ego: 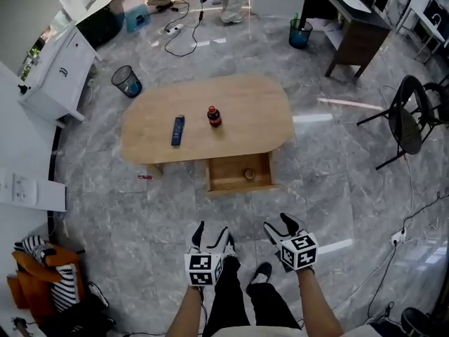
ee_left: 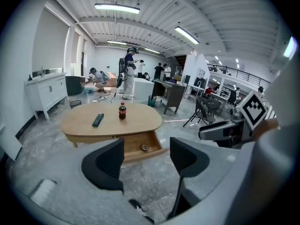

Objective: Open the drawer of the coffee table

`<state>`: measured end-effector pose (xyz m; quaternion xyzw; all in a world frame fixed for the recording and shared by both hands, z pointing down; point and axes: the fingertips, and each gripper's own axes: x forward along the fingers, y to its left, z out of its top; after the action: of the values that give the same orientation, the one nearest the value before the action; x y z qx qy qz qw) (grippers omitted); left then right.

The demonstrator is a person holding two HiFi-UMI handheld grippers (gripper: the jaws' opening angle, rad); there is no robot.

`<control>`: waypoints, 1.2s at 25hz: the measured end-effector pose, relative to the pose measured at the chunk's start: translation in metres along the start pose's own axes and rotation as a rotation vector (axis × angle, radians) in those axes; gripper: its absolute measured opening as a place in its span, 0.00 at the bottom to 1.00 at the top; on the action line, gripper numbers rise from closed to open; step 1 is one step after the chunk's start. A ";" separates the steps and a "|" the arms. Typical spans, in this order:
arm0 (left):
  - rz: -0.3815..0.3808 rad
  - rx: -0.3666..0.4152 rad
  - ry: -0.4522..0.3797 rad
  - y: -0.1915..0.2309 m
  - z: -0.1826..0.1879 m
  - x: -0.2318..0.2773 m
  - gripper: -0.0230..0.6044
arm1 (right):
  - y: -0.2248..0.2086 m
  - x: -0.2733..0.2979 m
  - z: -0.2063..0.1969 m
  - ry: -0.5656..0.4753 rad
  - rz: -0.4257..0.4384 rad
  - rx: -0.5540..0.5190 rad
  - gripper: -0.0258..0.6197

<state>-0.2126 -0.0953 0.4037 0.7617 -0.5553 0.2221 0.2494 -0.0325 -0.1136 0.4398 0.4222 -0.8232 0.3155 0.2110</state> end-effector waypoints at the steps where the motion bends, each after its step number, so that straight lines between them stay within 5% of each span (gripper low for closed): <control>1: -0.001 -0.003 0.002 -0.007 0.005 -0.010 0.53 | 0.009 -0.010 0.004 -0.001 -0.001 0.003 0.47; 11: 0.001 -0.074 -0.057 -0.066 0.041 -0.107 0.48 | 0.069 -0.106 0.041 -0.102 0.015 0.030 0.46; 17: 0.055 -0.076 -0.091 -0.090 0.041 -0.145 0.43 | 0.079 -0.152 0.027 -0.161 0.033 0.073 0.40; 23: 0.076 -0.024 -0.139 -0.108 0.039 -0.170 0.22 | 0.101 -0.172 0.015 -0.178 0.076 0.024 0.33; 30: 0.090 -0.112 -0.143 -0.112 0.017 -0.188 0.07 | 0.125 -0.192 0.003 -0.169 0.061 -0.059 0.23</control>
<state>-0.1578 0.0617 0.2598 0.7348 -0.6167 0.1467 0.2413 -0.0302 0.0480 0.2775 0.4157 -0.8594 0.2608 0.1435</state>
